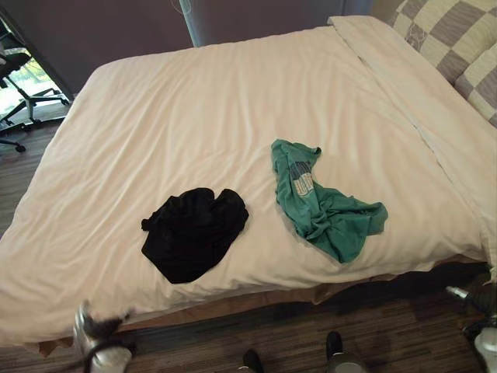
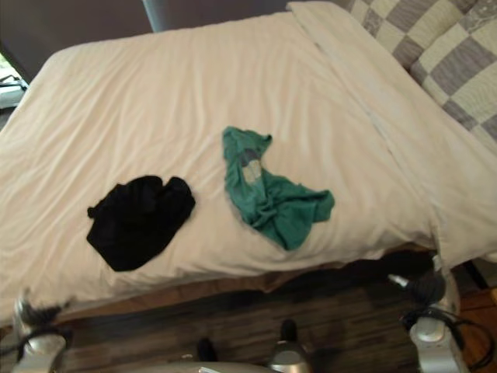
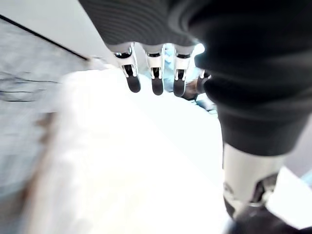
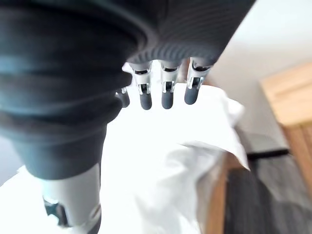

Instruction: Tidy up the quilt and then pick up the clothes from the bed and put them into the laundry hamper.

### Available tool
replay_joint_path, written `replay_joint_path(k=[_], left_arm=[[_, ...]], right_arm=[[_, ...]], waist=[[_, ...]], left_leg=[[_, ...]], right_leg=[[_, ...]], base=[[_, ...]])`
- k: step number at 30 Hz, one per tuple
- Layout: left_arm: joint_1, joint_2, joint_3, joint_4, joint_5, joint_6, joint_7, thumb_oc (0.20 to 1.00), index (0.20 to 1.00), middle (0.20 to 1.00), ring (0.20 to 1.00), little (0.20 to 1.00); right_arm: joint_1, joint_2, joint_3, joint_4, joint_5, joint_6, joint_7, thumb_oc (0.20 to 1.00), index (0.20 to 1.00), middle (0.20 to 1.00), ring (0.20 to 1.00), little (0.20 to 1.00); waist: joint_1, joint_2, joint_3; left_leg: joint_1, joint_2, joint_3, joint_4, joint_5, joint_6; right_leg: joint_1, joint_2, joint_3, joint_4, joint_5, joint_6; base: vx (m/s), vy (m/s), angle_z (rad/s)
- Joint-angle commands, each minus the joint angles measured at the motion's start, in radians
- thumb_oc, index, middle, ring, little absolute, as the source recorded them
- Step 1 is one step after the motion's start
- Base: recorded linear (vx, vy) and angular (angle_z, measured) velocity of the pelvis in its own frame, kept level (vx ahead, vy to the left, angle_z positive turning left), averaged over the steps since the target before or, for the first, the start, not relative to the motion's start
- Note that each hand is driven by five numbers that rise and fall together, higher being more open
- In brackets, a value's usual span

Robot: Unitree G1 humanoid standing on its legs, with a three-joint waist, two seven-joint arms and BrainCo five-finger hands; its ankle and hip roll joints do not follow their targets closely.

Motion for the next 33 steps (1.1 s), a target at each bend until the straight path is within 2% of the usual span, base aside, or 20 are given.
replay_joint_path(k=[1, 2, 3, 6, 10, 11, 12, 13, 15, 16, 19, 21, 22, 23, 28, 33], left_arm=[[-0.152, 0.139, 0.065, -0.11, 0.008, -0.114, 0.036, 1.0, 1.0, 1.0, 1.0, 1.0], [-0.153, 0.139, 0.066, -0.111, 0.008, -0.114, 0.036, 1.0, 1.0, 1.0, 1.0, 1.0], [-0.197, 0.173, 0.027, -0.179, 0.052, -0.107, 0.021, 1.0, 1.0, 1.0, 1.0, 1.0], [-0.243, 0.187, -0.019, -0.183, 0.09, -0.084, 0.003, 1.0, 1.0, 1.0, 1.0, 1.0], [-0.391, 0.175, -0.167, -0.123, 0.136, -0.028, -0.039, 1.0, 1.0, 1.0, 1.0, 1.0], [-0.449, 0.163, -0.217, -0.062, 0.148, -0.006, -0.045, 1.0, 1.0, 1.0, 1.0, 1.0], [-0.54, 0.145, -0.303, 0.046, 0.201, 0.043, -0.065, 1.0, 1.0, 1.0, 1.0, 1.0], [-0.546, 0.145, -0.306, 0.051, 0.201, 0.041, -0.064, 1.0, 1.0, 1.0, 1.0, 1.0], [-0.642, 0.068, -0.419, 0.307, 0.294, 0.102, -0.103, 1.0, 1.0, 1.0, 1.0, 1.0], [-0.648, 0.067, -0.422, 0.312, 0.294, 0.1, -0.102, 1.0, 1.0, 1.0, 1.0, 1.0], [-0.668, -0.017, -0.464, 0.462, 0.367, 0.143, -0.142, 1.0, 1.0, 1.0, 1.0, 1.0], [-0.666, -0.057, -0.48, 0.518, 0.4, 0.15, -0.17, 1.0, 1.0, 1.0, 1.0, 1.0], [-0.659, -0.071, -0.485, 0.538, 0.413, 0.146, -0.184, 0.291, 0.291, 0.291, 0.291, 0.291], [-0.648, -0.082, -0.486, 0.546, 0.418, 0.146, -0.192, 0.2, 0.2, 0.2, 0.2, 0.2], [-0.552, -0.13, -0.482, 0.529, 0.375, 0.114, -0.202, 0.2, 0.2, 0.2, 0.2, 0.2], [-0.401, -0.14, -0.474, 0.345, 0.242, 0.036, -0.191, 0.2, 0.2, 0.2, 0.2, 0.2]], right_arm=[[-0.145, -0.048, 0.018, -0.045, -0.143, -0.034, -0.008, 1.0, 1.0, 1.0, 1.0, 1.0], [-0.148, -0.047, 0.019, -0.045, -0.143, -0.033, -0.008, 1.0, 1.0, 1.0, 1.0, 1.0], [-0.193, -0.081, 0.041, -0.064, -0.163, -0.03, -0.006, 1.0, 1.0, 1.0, 1.0, 1.0], [-0.247, -0.092, 0.068, -0.094, -0.177, -0.026, -0.006, 1.0, 1.0, 1.0, 1.0, 1.0], [-0.389, -0.092, 0.173, -0.137, -0.184, -0.011, -0.007, 1.0, 1.0, 1.0, 1.0, 1.0], [-0.428, -0.084, 0.21, -0.14, -0.183, -0.008, -0.006, 1.0, 1.0, 1.0, 1.0, 1.0], [-0.468, -0.069, 0.266, -0.161, -0.188, -0.008, 0.003, 1.0, 1.0, 1.0, 1.0, 1.0], [-0.47, -0.069, 0.264, -0.161, -0.188, -0.008, 0.003, 1.0, 1.0, 1.0, 1.0, 1.0], [-0.497, -0.043, 0.32, -0.191, -0.191, -0.015, 0.013, 1.0, 1.0, 1.0, 1.0, 1.0], [-0.498, -0.043, 0.318, -0.191, -0.191, -0.014, 0.013, 1.0, 1.0, 1.0, 1.0, 1.0], [-0.498, -0.026, 0.349, -0.215, -0.192, -0.02, 0.026, 1.0, 1.0, 1.0, 1.0, 1.0], [-0.497, -0.024, 0.361, -0.227, -0.189, -0.025, 0.042, 1.0, 1.0, 1.0, 1.0, 1.0], [-0.5, -0.028, 0.367, -0.238, -0.187, -0.03, 0.052, 1.0, 1.0, 1.0, 1.0, 1.0], [-0.504, -0.032, 0.372, -0.245, -0.188, -0.034, 0.059, 1.0, 1.0, 1.0, 1.0, 1.0], [-0.592, -0.067, 0.429, -0.25, -0.161, -0.05, 0.101, 1.0, 1.0, 1.0, 1.0, 1.0], [-0.725, -0.011, 0.53, -0.058, -0.007, -0.051, 0.142, 1.0, 1.0, 1.0, 1.0, 1.0]], waist=[[-0.001, -0.075, 0.034], [-0.001, -0.075, 0.035], [0.0, -0.071, 0.043], [0.0, -0.067, 0.055], [-0.007, -0.059, 0.098], [-0.011, -0.058, 0.106], [-0.022, -0.059, 0.116], [-0.019, -0.059, 0.116], [-0.041, -0.064, 0.127], [-0.038, -0.064, 0.125], [-0.046, -0.072, 0.134], [-0.045, -0.076, 0.134], [-0.044, -0.078, 0.133], [-0.042, -0.078, 0.134], [-0.015, -0.078, 0.13], [0.041, -0.061, 0.136]], left_leg=[[0.056, 0.015, 0.006, 0.005, -0.091, -0.06], [0.052, 0.015, 0.007, 0.005, -0.086, -0.06], [0.05, 0.016, 0.005, 0.005, -0.087, -0.06], [0.035, 0.018, 0.007, 0.005, -0.076, -0.059], [-0.006, 0.021, 0.014, 0.005, -0.06, -0.058], [-0.018, 0.021, 0.017, 0.005, -0.056, -0.058], [-0.028, 0.022, 0.026, 0.005, -0.055, -0.058], [-0.033, 0.022, 0.027, 0.005, -0.051, -0.058], [-0.039, 0.024, 0.044, 0.005, -0.05, -0.059], [-0.044, 0.024, 0.046, 0.005, -0.045, -0.058], [-0.04, 0.025, 0.059, 0.005, -0.051, -0.057], [-0.042, 0.027, 0.066, 0.005, -0.047, -0.057], [-0.041, 0.028, 0.068, 0.005, -0.046, -0.058], [-0.04, 0.029, 0.07, 0.005, -0.046, -0.059], [-0.044, 0.033, 0.061, 0.005, -0.039, -0.061], [-0.055, 0.031, 0.028, 0.005, -0.03, -0.061]], right_leg=[[0.007, -0.083, 0.031, 0.007, -0.106, 0.094], [0.003, -0.082, 0.031, 0.007, -0.102, 0.093], [-0.002, -0.082, 0.033, 0.01, -0.107, 0.093], [-0.022, -0.08, 0.042, 0.012, -0.102, 0.088], [-0.08, -0.073, 0.062, 0.023, -0.092, 0.083], [-0.097, -0.071, 0.066, 0.025, -0.089, 0.082], [-0.113, -0.071, 0.074, 0.026, -0.086, 0.084], [-0.118, -0.07, 0.075, 0.025, -0.081, 0.082], [-0.142, -0.068, 0.086, 0.032, -0.078, 0.086], [-0.148, -0.067, 0.089, 0.032, -0.073, 0.084], [-0.16, -0.069, 0.095, 0.042, -0.075, 0.086], [-0.17, -0.069, 0.099, 0.046, -0.07, 0.084], [-0.172, -0.07, 0.099, 0.048, -0.069, 0.084], [-0.172, -0.07, 0.098, 0.049, -0.069, 0.083], [-0.171, -0.071, 0.086, 0.053, -0.069, 0.079], [-0.153, -0.078, 0.059, 0.053, -0.075, 0.07]], base=[[-0.02, -0.026, 0.03], [0.0, 0.0, 0.0], [-0.03, -0.013, 0.01], [-0.04, -0.005, 0.01], [-0.1, 0.005, 0.0], [-0.12, 0.001, -0.1], [-0.09, 0.003, -0.1], [-0.07, 0.006, -0.13], [-0.05, 0.023, -0.22], [-0.02, 0.031, -0.23], [-0.01, 0.013, -0.25], [-0.01, -0.003, -0.09], [0.0, -0.007, -0.17], [0.01, -0.023, -0.11], [0.0, -0.033, -0.02], [-0.01, -0.061, 0.13]])
